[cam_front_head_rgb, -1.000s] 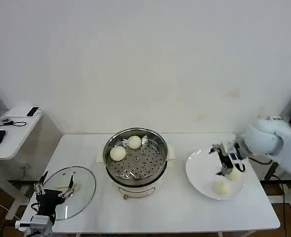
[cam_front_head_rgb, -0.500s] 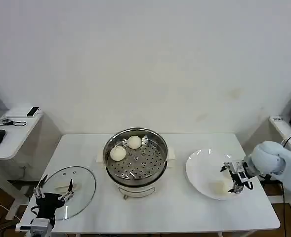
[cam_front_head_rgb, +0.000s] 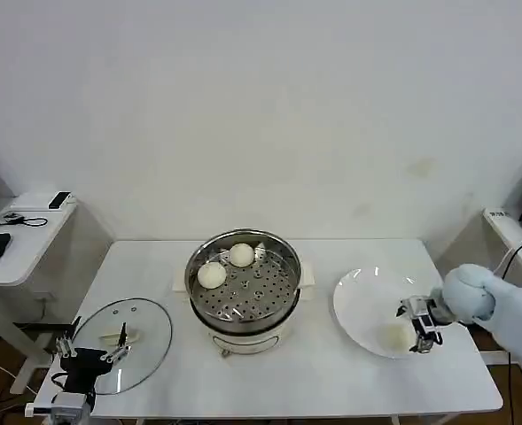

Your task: Take steamed baozi put them in steamer then cover it.

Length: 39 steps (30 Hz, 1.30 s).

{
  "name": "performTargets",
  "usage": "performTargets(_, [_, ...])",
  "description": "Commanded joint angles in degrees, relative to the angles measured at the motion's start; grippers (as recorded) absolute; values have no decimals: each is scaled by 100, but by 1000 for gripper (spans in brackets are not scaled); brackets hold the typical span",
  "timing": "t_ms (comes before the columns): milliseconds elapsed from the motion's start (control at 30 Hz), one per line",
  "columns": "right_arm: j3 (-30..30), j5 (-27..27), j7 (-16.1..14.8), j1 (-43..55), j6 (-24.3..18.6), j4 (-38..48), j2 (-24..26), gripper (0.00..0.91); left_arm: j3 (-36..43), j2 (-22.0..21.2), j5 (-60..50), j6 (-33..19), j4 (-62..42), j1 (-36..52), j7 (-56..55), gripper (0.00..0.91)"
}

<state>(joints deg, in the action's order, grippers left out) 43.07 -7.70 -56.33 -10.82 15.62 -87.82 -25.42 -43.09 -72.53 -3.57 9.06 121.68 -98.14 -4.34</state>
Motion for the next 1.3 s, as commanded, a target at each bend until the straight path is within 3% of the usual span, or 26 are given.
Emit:
performTargets(33, [-167,-90,23,-243,81,342,-283,806,0,0,-2,-2,-18,8,-3,907])
performTargets(400, [-181,-6,-55,-194,215,395,-342,625,13,-12,-5,-5,-64,45,-15,907])
performTargets(733, [-154,231,-208,250,281,365,-270,625,-6,-7,4,-3,9,22,-17,907])
performTargets(1000, [259,696,-203,1624,286,440,-446,625,5,23,8,1,36,42,-13,907])
performTargets(1300, [1174,1307,-318,3605,356,718,-1364,635,-22,31,23,-9,84,21,-14,907])
